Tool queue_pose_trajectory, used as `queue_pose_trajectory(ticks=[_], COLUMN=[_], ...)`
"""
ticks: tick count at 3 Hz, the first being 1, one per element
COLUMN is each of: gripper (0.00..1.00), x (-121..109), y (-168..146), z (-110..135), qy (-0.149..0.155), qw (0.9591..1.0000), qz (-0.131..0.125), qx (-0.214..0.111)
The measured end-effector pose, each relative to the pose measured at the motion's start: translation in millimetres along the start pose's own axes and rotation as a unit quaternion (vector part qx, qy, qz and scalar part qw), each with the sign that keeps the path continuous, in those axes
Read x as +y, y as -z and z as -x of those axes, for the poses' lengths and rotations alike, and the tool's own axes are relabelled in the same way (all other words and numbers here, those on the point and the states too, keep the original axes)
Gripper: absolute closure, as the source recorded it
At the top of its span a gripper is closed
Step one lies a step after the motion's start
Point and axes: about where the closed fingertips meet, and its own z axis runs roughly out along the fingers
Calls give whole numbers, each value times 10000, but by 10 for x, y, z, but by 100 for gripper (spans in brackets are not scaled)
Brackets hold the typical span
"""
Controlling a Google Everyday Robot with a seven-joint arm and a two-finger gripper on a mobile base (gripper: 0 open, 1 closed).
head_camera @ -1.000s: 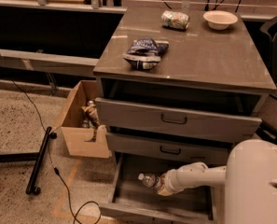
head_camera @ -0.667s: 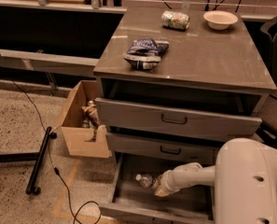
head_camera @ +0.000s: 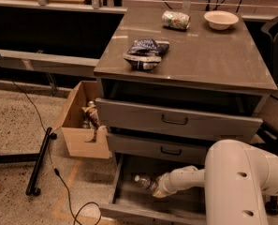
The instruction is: Place water bottle into bottom drawer
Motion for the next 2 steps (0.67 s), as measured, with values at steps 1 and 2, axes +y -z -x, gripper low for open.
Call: queue_pose_trajectory(ticks=[1, 2], gripper=[61, 38], x=[-6, 55], y=[-113, -210], z=[-38, -82], qy=[-13, -51], qw=[10000, 10000], qz=[-39, 25], qx=[-6, 9])
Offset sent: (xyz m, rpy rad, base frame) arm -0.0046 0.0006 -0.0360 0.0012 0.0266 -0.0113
